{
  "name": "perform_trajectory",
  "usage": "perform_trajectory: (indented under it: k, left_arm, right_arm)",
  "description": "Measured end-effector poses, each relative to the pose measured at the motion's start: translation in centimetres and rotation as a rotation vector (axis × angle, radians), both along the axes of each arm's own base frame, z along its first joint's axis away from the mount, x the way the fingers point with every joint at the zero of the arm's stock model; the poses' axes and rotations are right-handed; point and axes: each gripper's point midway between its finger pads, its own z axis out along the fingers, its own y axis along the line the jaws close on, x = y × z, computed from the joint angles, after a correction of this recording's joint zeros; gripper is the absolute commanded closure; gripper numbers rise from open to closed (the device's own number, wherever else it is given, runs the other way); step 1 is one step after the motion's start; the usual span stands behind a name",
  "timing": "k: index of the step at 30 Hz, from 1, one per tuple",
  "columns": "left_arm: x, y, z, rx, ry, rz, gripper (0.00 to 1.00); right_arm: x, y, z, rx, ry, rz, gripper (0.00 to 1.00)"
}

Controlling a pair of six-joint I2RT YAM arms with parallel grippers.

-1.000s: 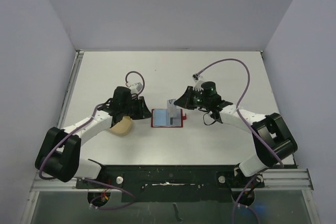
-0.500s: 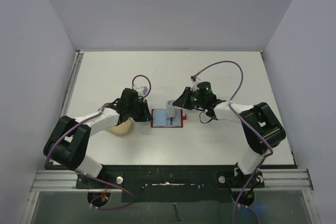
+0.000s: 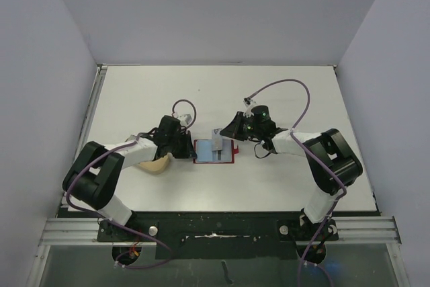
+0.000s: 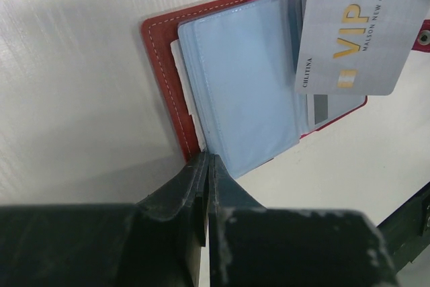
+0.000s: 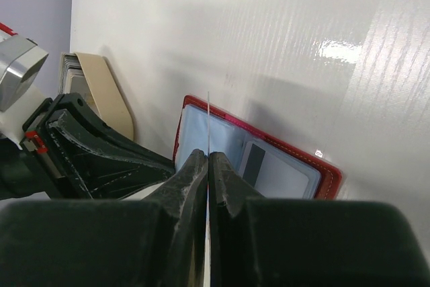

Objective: Put the credit cards into the card holder
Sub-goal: Insert the credit card into the card holder.

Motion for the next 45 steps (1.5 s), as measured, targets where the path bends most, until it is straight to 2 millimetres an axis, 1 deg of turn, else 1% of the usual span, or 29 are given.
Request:
perform_trajectory:
  k: [3, 14, 25, 35, 45]
  left_arm:
    - [-0.2, 0.0, -0.6, 0.006, 0.010, 0.000, 1.00]
    - [-0.1, -0.5, -0.7, -0.001, 0.004, 0.003, 1.00]
    - [-0.1, -0.7, -0.7, 0.009, -0.005, 0.005, 1.00]
    - [-0.3, -0.7, -0.7, 0.020, -0.021, 0.010, 1.00]
    - [-0.3, -0.7, -0.7, 0.024, -0.030, 0.013, 1.00]
  right_arm:
    - [0.1, 0.0, 0.0, -0.001, -0.003, -0.004, 1.00]
    - [0.6, -0.3, 0.2, 0.002, -0.021, -0.021, 1.00]
    - [0.5, -0.9, -1.2, -0.018, -0.002, -0.039, 1.00]
    - [0.2, -1.5, -2.0, -0.028, 0.015, -0.049, 1.00]
    - [0.2, -1.7, -2.1, -0.033, 0.015, -0.051, 1.00]
